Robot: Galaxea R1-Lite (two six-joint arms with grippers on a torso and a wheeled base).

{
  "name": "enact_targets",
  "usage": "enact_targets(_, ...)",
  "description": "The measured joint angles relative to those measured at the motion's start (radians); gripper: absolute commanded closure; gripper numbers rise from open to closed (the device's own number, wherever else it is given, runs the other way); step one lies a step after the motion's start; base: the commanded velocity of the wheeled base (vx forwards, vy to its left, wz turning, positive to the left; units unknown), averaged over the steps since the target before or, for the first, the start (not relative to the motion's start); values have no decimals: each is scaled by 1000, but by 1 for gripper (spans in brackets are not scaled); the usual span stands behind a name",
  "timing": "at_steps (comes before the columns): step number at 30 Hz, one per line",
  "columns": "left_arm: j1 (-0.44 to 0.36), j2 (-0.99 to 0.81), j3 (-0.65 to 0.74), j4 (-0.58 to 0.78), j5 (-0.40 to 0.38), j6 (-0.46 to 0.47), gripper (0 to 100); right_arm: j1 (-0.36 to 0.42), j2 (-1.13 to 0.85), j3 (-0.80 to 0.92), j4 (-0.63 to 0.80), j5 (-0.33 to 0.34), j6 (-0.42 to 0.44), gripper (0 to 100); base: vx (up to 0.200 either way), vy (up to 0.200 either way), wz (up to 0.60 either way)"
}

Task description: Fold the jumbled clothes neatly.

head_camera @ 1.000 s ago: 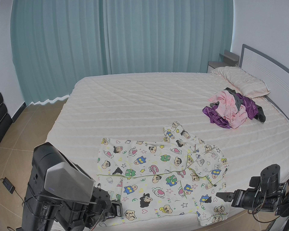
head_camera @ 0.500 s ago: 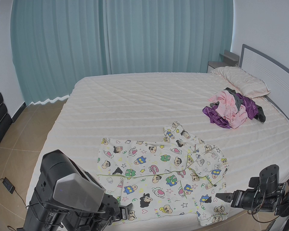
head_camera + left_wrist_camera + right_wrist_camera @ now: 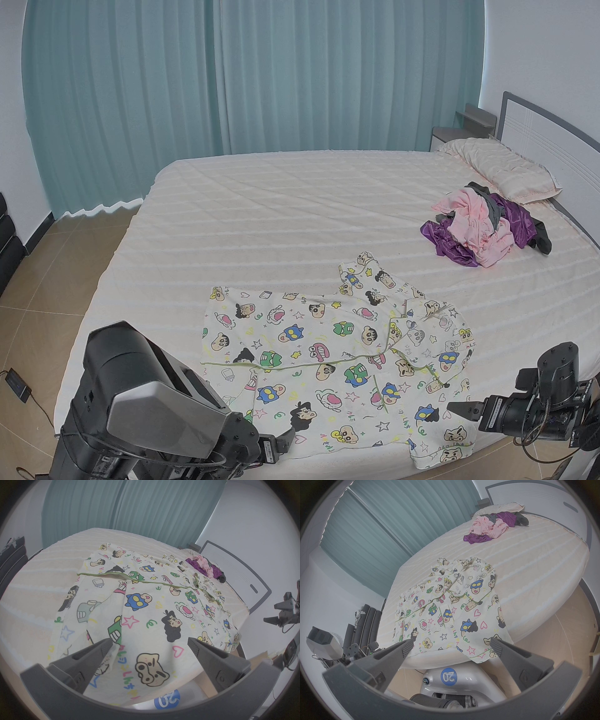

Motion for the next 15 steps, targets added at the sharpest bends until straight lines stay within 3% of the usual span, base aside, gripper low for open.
enact_targets(15,-39,-74,46,0,-62,-150,0,-1,1,0,0,0,1,0,0,0,0)
